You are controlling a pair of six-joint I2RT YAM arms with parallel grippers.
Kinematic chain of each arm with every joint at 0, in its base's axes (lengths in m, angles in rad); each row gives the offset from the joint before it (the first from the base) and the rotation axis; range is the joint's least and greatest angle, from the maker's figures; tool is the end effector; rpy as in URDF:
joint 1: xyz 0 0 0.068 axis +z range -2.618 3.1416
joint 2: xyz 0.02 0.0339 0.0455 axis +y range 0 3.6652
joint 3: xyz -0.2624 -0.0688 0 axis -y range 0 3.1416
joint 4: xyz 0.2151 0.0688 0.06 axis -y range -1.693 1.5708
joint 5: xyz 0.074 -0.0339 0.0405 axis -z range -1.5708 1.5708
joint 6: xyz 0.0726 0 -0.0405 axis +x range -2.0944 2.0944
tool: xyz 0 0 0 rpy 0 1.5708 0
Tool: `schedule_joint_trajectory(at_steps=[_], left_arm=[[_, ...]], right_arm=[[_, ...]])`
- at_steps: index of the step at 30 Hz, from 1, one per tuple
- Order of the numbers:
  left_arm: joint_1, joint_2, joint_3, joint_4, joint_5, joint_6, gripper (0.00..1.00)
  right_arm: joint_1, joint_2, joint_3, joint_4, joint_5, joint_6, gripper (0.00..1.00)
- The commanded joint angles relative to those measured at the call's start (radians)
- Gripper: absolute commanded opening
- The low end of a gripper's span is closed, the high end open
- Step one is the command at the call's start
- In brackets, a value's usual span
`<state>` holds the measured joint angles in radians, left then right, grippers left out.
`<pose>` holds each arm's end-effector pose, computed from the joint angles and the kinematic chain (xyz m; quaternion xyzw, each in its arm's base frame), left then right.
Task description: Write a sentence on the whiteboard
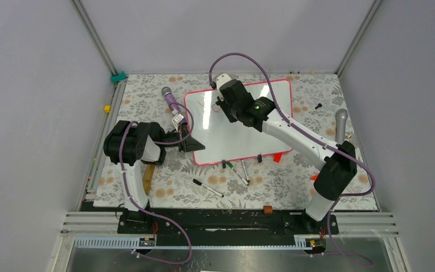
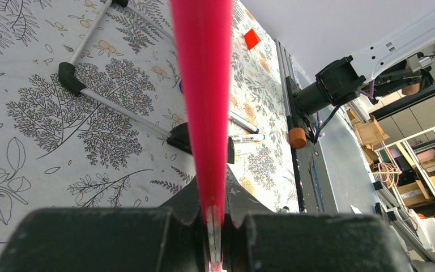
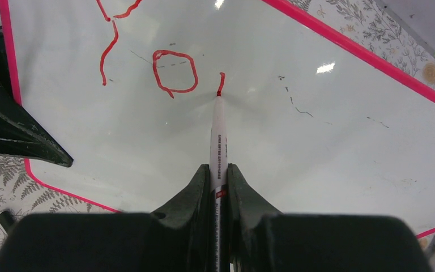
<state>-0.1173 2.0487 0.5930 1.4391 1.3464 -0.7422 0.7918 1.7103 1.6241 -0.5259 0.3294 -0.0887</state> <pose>0.3047 -0.1072 0.1382 0.2447 0.6648 -0.6325 0.3132 0.2926 0.2630 0.3326 -0.3046 0.8241 0.0201 0.4772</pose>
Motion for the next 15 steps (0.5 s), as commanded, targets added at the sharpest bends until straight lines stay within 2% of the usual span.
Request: schedule_joint_trajectory(at_steps=[1,6,15], left_arm=[[-0.001,-0.012,-0.016,0.03,0.003,0.038,0.0],[-0.001,-0.011,-0.013,0.029,0.002,0.039,0.0],[-0.002,-0.012,-0.014,0.031,0.003,0.04,0.0]], right_arm=[[-0.003,0.023,0.044,-0.056,-0.018,0.004,0.0],[-0.003,0.028,0.044,-0.075,-0.017,-0.001,0.0],[-0.004,0.044,0.065,-0.091,0.086,-0.012,0.0]])
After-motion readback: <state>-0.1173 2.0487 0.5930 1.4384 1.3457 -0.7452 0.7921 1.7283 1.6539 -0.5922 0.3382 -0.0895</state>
